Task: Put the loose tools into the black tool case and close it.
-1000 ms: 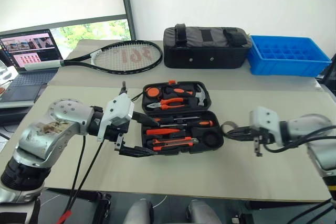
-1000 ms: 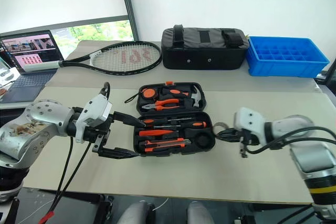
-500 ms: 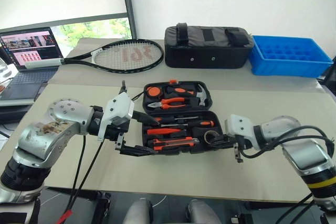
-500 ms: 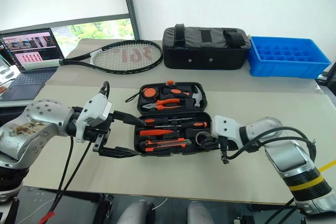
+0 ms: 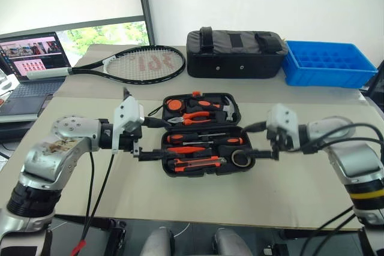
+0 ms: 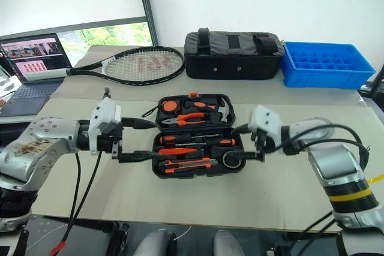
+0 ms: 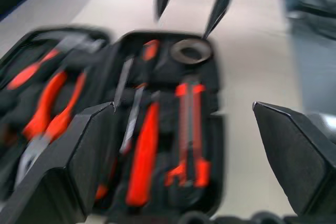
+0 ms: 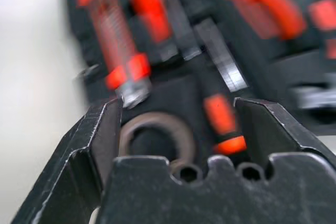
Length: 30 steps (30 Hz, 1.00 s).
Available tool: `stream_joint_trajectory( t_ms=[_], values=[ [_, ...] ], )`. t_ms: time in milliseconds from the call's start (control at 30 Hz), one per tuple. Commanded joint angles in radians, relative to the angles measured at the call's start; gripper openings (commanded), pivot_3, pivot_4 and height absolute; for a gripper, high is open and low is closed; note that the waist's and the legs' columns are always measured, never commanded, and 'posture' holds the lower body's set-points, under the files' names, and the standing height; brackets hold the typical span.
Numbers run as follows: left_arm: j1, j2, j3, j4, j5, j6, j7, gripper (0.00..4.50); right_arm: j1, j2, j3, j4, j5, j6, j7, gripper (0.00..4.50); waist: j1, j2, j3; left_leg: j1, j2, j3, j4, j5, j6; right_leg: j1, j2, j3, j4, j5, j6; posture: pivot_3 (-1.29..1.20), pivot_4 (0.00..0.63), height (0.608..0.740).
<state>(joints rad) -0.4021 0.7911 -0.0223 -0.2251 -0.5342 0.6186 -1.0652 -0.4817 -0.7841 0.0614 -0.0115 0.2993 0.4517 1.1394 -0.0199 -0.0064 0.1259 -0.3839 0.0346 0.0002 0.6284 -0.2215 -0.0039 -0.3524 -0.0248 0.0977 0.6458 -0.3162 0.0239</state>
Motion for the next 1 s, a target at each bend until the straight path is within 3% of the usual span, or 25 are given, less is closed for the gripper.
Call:
stream_joint_trajectory(
  t_ms=[33, 267, 500, 533, 600, 867, 1000],
  values=[
    [-0.036, -0.041, 0.025, 0.120, 0.015, 0.035, 0.067, 4.50, -0.084, 0.053, -0.046, 0.198, 0.009, 0.041, -0.071, 3.97, 0.001, 0.000, 0.000, 0.000, 0.000, 0.000, 0.000, 0.000, 0.000, -0.001, 0.000, 0.000, 0.000, 0.000, 0.000, 0.00, 0.150, 0.707],
    [-0.250, -0.156, 0.120, 0.544, -0.032, 0.162, 0.127, 4.50, -0.422, 0.192, -0.078, 0.735, -0.002, 0.236, -0.213, 3.97, -0.006, 0.000, 0.001, -0.001, 0.000, 0.000, -0.001, 0.000, 0.000, -0.003, 0.000, -0.001, 0.002, 0.001, -0.002, 0.00, 0.150, 0.707],
    [-0.391, -0.195, 0.141, 0.806, -0.008, 0.234, 0.164, 4.50, -0.588, 0.244, -0.072, 1.036, -0.064, 0.193, -0.216, 3.97, -0.014, 0.001, 0.000, -0.004, 0.000, -0.001, -0.003, 0.000, 0.000, -0.004, -0.001, -0.003, 0.004, 0.001, -0.002, 0.00, 0.150, 0.707],
    [-0.407, -0.199, 0.149, 0.832, -0.012, 0.253, 0.167, 4.50, -0.599, 0.252, -0.068, 1.059, -0.076, 0.178, -0.213, 3.45, -0.015, 0.001, 0.000, -0.005, 0.000, -0.001, -0.003, 0.000, 0.000, -0.005, -0.001, -0.003, 0.004, 0.002, -0.002, 0.00, 0.150, 0.707],
    [-0.424, -0.204, 0.153, 0.863, -0.008, 0.270, 0.171, 4.50, -0.619, 0.268, -0.074, 1.096, -0.091, 0.146, -0.224, 2.94, -0.018, 0.001, 0.000, -0.005, -0.001, -0.001, -0.003, 0.000, 0.000, -0.005, -0.002, -0.004, 0.004, 0.002, -0.002, 0.00, 0.150, 0.707],
    [-0.446, -0.225, 0.141, 0.908, 0.015, 0.287, 0.157, 4.50, -0.654, 0.299, -0.100, 1.159, -0.111, 0.096, -0.214, 0.08, -0.025, 0.001, 0.000, -0.004, -0.001, -0.002, -0.003, 0.000, 0.000, -0.005, -0.003, -0.004, 0.006, 0.002, -0.002, 0.00, 0.150, 0.707],
    [-0.457, -0.249, 0.103, 0.926, 0.058, 0.257, 0.148, 4.50, -0.652, 0.297, -0.105, 1.155, -0.114, 0.098, -0.207, 0.08, -0.025, 0.001, 0.000, -0.003, -0.002, -0.002, -0.002, 0.000, 0.000, -0.005, -0.003, -0.004, 0.009, 0.002, -0.002, 0.00, 0.150, 0.707]
  ],
)
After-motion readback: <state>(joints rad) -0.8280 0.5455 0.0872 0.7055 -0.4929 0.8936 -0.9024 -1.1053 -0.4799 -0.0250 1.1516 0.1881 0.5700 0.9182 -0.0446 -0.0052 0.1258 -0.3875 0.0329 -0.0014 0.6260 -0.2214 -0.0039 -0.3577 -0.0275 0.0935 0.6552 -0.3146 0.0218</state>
